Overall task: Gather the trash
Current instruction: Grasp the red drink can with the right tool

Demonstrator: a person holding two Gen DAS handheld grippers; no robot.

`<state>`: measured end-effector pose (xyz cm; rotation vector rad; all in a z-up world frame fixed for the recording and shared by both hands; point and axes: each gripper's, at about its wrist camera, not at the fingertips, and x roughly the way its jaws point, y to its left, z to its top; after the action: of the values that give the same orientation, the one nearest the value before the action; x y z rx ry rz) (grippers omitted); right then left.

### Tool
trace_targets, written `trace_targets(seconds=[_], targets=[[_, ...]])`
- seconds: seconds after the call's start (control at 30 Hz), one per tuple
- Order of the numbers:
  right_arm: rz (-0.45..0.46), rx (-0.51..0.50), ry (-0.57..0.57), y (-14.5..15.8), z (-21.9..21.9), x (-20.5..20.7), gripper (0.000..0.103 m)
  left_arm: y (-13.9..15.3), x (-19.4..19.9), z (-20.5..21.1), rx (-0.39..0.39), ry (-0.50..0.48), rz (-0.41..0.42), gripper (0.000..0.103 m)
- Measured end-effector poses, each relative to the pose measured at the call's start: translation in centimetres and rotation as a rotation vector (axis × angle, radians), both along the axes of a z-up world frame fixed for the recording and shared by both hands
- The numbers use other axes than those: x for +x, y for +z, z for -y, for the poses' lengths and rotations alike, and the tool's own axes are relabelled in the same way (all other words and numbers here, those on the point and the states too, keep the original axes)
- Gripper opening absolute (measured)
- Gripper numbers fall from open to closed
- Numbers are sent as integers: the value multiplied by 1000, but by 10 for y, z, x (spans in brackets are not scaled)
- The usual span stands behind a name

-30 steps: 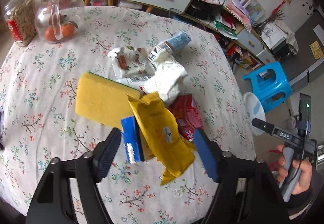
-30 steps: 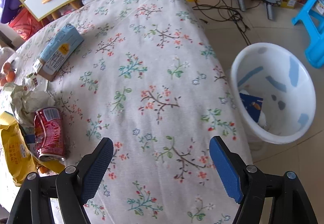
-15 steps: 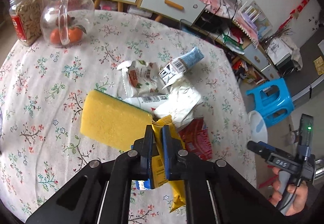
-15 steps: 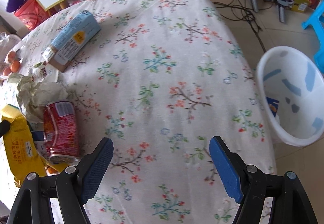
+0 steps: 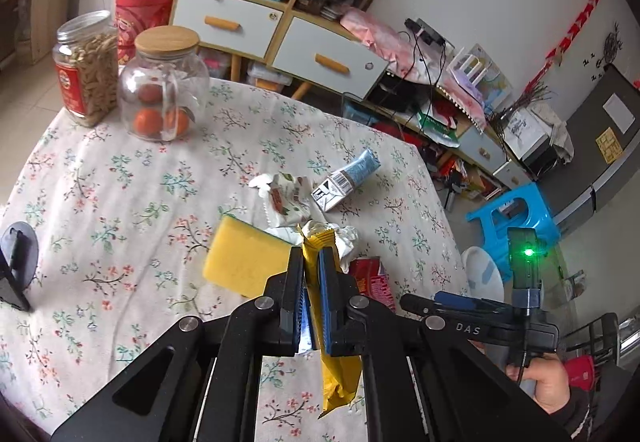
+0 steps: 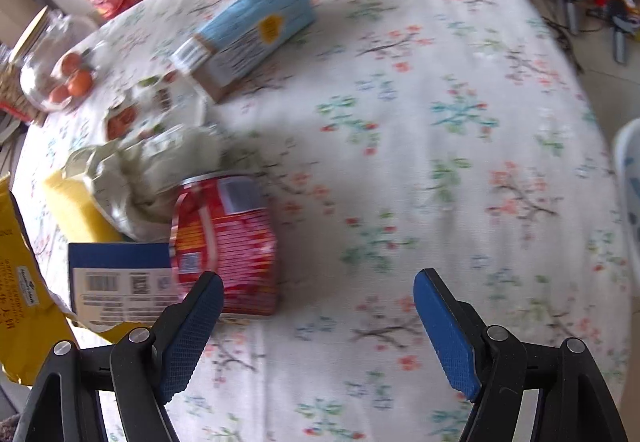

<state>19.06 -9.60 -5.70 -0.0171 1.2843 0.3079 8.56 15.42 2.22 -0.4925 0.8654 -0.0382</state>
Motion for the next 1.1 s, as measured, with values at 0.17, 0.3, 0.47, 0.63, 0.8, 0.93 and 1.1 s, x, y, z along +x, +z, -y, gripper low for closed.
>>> trace_targets(seconds=[0.17, 0.3, 0.47, 0.63, 0.8, 0.93, 1.1], targets=[[-20, 5, 34, -9, -22, -1, 82, -4, -12, -18, -7, 27, -7, 7], [-43, 24, 44, -16, -35, 1, 82, -6, -21, -30, -7, 47, -8, 7], [-57, 16, 51, -27, -50, 3, 82, -9, -26, -35, -3, 53, -17, 7], [-61, 3, 53, -35, -62, 6, 81, -13, -27, -35, 6, 47, -30, 7], [-40, -17, 66, -34, -65, 7, 68, -14, -27, -34, 11, 43, -33, 7], [-8, -27, 73, -28, -62, 4, 68, -12, -25, -29, 13, 33, -24, 7], [39, -35, 76, -14, -48, 0, 68, -5, -20, -18, 9, 14, -4, 7]])
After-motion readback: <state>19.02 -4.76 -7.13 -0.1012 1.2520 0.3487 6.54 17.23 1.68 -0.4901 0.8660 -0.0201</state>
